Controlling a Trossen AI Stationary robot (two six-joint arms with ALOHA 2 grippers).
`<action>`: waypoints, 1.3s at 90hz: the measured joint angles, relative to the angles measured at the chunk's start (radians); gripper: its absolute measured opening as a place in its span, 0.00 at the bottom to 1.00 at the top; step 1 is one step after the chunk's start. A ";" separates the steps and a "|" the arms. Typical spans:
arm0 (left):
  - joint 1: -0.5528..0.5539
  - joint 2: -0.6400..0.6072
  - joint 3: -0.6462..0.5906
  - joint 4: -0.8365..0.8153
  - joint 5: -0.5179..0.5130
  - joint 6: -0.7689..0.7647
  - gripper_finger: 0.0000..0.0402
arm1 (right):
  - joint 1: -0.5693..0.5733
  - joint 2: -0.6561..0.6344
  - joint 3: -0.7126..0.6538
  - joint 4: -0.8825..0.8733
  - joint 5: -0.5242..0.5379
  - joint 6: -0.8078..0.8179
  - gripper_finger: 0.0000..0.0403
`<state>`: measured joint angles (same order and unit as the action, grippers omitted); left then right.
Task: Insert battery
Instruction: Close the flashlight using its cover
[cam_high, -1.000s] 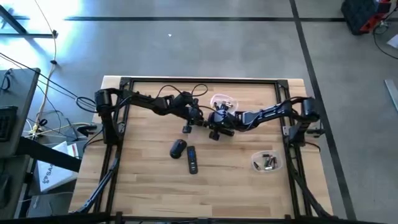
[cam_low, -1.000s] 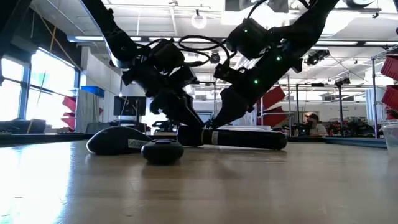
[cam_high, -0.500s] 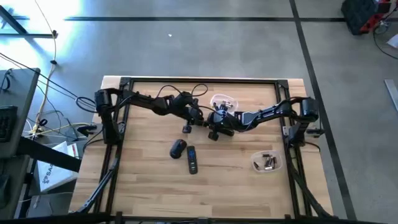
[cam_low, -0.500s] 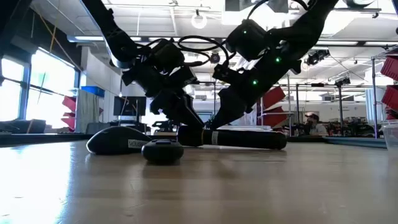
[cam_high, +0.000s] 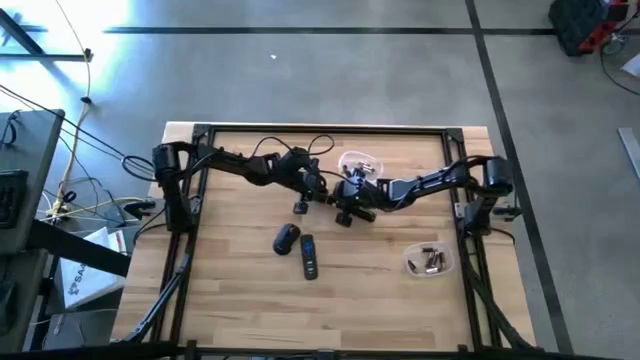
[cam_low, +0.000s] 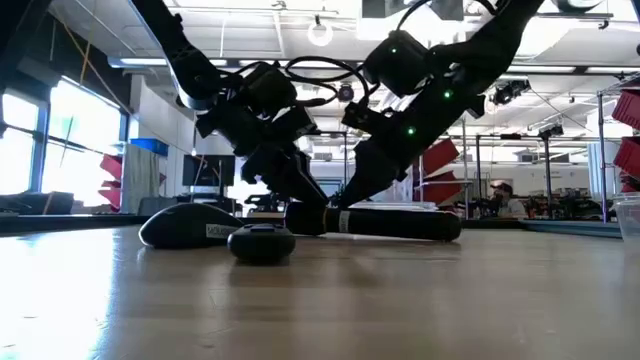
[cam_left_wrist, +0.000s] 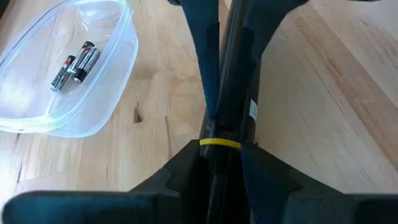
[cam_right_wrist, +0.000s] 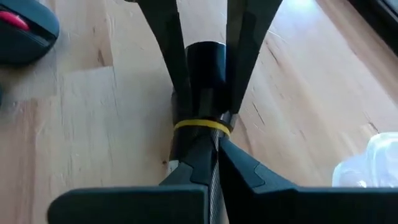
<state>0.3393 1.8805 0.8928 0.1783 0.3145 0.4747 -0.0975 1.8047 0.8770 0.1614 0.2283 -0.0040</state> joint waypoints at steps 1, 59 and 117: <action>0.000 0.000 0.000 0.000 0.000 0.000 0.22 | 0.000 -0.001 0.000 0.000 0.000 -0.001 0.00; -0.002 0.000 0.000 0.000 -0.001 -0.002 0.22 | 0.000 0.038 0.003 0.007 -0.002 0.032 0.00; -0.014 0.000 0.000 0.004 -0.013 -0.001 0.22 | -0.006 0.022 -0.001 0.023 0.033 0.120 0.00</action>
<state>0.3256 1.8809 0.8928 0.1822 0.3014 0.4740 -0.1034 1.8271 0.8760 0.1849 0.2615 0.1160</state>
